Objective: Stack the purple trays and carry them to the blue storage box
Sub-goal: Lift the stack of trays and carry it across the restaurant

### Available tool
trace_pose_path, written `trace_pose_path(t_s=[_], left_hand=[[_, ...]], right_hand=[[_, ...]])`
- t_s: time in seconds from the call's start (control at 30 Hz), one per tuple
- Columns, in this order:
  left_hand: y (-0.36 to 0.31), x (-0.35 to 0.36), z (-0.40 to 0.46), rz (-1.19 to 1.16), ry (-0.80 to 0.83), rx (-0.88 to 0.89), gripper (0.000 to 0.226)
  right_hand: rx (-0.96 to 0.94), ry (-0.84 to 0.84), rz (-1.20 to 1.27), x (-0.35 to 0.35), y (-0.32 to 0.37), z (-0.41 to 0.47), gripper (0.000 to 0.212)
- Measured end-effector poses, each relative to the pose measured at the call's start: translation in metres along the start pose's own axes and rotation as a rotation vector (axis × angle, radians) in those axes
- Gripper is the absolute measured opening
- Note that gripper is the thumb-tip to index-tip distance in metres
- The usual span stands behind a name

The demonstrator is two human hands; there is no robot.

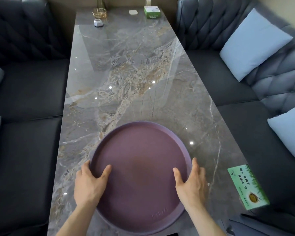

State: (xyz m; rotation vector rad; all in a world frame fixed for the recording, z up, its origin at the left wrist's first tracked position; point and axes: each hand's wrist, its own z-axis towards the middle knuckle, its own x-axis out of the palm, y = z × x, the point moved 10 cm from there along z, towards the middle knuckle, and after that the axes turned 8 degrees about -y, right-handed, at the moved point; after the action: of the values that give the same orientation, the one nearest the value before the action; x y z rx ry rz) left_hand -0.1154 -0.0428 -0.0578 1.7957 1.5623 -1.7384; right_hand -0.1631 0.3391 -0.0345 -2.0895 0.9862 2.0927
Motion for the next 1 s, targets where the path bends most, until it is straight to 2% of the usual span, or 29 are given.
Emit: trace_pose_path(t_s=[0.17, 0.3, 0.4, 0.5, 0.67, 1.0], left_hand=[[-0.008, -0.007, -0.012, -0.048, 0.038, -0.023, 0.088], [-0.024, -0.034, -0.013, -0.08, 0.008, -0.025, 0.077], [-0.044, -0.06, -0.011, -0.167, 0.046, -0.021, 0.08], [-0.07, -0.104, -0.008, -0.26, 0.021, 0.023, 0.089], [-0.121, -0.199, -0.006, -0.4, -0.058, 0.062, 0.066], [-0.194, -0.37, -0.014, -0.614, -0.204, 0.159, 0.07]], right_hand=[[0.056, 0.117, 0.103, -0.003, 0.003, 0.002, 0.083], [0.072, 0.109, 0.196, -0.029, 0.021, 0.009, 0.072], [0.039, 0.115, 0.24, -0.057, 0.05, 0.016, 0.07], [-0.013, 0.101, 0.293, -0.095, 0.088, 0.02, 0.07], [-0.109, 0.045, 0.397, -0.168, 0.165, 0.021, 0.071], [-0.298, -0.114, 0.503, -0.311, 0.291, 0.002, 0.071]])
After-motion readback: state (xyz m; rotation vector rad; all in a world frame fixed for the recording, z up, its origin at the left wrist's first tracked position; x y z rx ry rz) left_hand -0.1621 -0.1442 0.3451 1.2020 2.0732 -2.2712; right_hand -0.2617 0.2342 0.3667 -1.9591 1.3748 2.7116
